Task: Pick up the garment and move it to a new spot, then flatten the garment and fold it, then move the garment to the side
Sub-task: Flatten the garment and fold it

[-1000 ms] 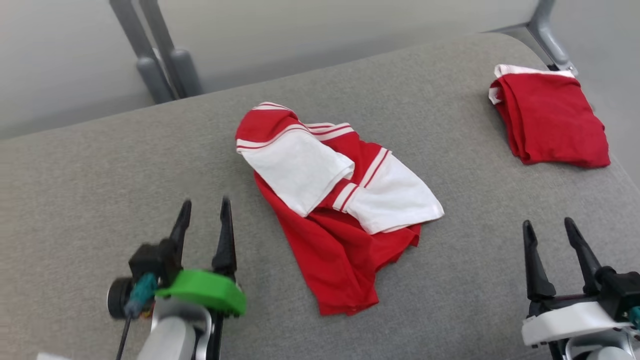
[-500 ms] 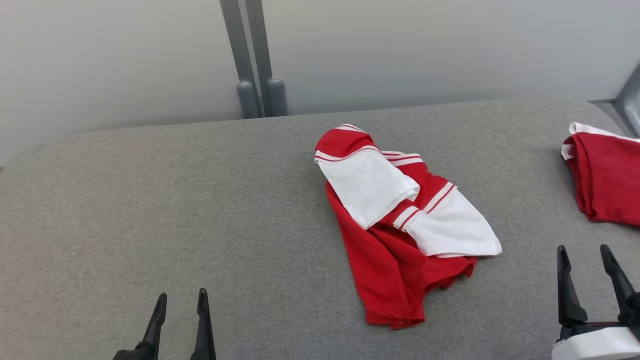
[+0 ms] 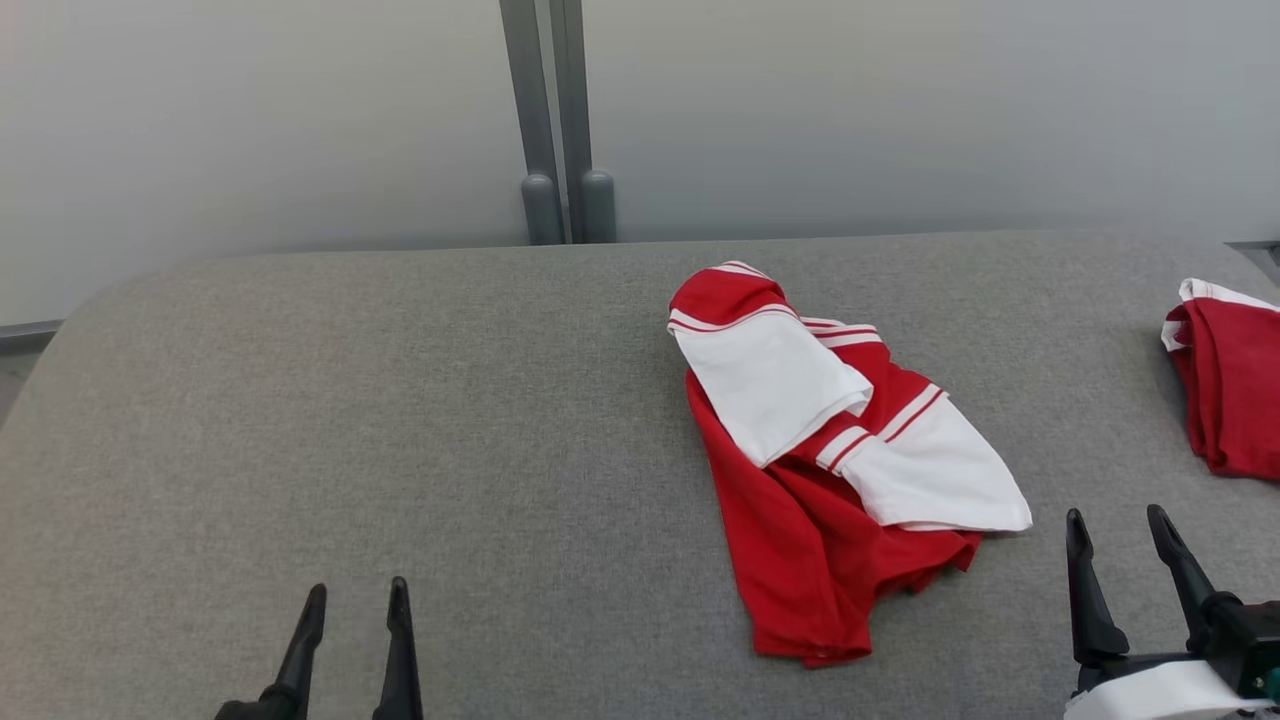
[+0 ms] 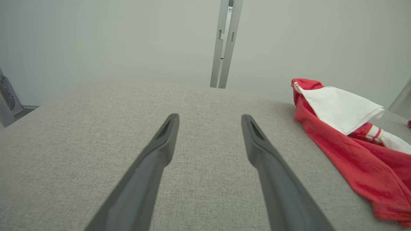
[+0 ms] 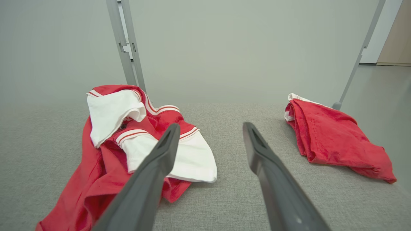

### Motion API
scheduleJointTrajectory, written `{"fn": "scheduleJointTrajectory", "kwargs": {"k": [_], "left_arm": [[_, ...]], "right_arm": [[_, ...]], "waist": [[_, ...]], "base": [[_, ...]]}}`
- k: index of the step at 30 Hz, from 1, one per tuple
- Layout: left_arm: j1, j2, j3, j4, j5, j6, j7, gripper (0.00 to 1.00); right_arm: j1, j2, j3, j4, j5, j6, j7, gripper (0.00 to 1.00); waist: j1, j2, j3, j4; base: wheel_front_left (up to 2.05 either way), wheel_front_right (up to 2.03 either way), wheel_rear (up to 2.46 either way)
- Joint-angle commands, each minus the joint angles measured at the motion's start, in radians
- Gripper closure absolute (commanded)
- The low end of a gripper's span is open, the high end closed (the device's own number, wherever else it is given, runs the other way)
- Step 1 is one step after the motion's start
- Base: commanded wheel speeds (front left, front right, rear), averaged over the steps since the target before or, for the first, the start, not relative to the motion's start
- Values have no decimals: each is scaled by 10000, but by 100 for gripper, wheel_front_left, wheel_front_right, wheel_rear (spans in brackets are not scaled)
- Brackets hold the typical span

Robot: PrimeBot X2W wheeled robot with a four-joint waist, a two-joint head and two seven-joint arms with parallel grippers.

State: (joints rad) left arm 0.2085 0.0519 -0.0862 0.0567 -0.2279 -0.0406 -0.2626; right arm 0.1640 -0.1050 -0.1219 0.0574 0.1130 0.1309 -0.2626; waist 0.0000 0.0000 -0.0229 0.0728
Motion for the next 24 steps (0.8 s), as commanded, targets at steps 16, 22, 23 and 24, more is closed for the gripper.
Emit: {"fn": "scheduleJointTrajectory", "kwargs": {"k": [16, 22, 23, 24], "left_arm": [[-4418, 18, -5746, 2541, -4118, 435, 1514, 0], [-4933, 19, -6500, 3956, -4820, 1169, 2572, 0], [-4941, 18, -6649, 4170, -4919, 1149, 2829, 0], [-4912, 8, -6842, 4302, -4957, 929, 2993, 0]], "right_arm": [[-1663, -83, 597, -166, 162, -3, -31, 0], [-1769, 71, 351, -160, 181, -3, -31, 0], [-1738, 104, 297, -182, 167, -3, -31, 0], [-1708, 129, 276, -199, 154, -3, -31, 0]], "waist": [[0, 0, 2364, -2105], [0, 0, 2756, -2719], [0, 0, 2772, -2755], [0, 0, 2774, -2775]], "base": [[0, 0, 0], [0, 0, 0], [0, 0, 0], [0, 0, 0]]}}
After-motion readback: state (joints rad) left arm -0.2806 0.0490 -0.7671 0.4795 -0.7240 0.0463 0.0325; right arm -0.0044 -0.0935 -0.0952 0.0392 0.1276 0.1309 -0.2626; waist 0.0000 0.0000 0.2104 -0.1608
